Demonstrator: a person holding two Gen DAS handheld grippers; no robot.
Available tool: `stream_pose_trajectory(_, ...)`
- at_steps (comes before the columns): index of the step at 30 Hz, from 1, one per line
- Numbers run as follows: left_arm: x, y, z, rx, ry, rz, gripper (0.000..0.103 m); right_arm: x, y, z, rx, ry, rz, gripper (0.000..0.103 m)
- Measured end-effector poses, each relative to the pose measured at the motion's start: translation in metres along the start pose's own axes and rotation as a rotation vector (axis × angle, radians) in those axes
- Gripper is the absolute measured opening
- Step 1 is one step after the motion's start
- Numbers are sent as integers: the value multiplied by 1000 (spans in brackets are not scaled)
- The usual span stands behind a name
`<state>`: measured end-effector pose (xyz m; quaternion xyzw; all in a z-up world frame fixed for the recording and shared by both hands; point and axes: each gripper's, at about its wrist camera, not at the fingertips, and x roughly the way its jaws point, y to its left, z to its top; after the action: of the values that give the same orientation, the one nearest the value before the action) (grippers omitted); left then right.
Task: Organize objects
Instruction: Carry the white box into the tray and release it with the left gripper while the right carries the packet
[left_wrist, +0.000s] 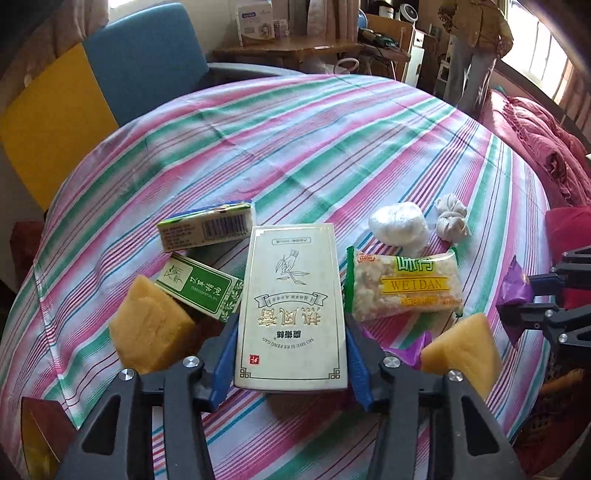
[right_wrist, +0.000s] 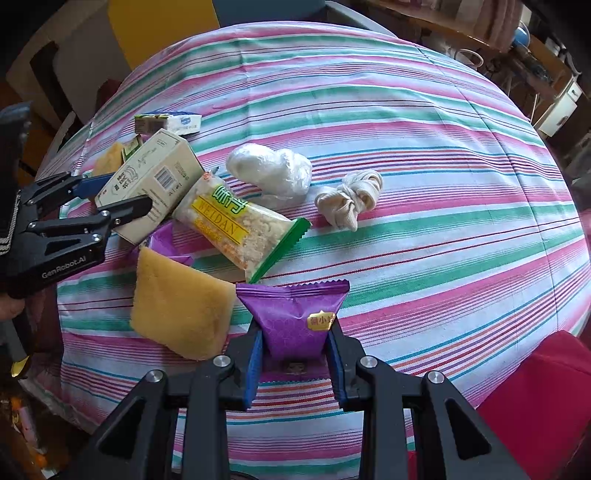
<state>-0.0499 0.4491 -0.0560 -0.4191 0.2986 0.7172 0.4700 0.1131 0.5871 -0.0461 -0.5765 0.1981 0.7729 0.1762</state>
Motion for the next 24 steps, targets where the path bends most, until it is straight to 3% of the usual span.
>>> stream_pose_trajectory(7,-69,9,-35,-118,-157,-5,52,-1,8,-2,4,1,-19,31)
stream_pose_trajectory(16,-141,38,-118,-309,-239,52,52,7,12,6,14,-25,-41,30)
stream_pose_trajectory(24,-202,109,-225,-555,-248,233,52,11,17,10,-3,-38,-76,30)
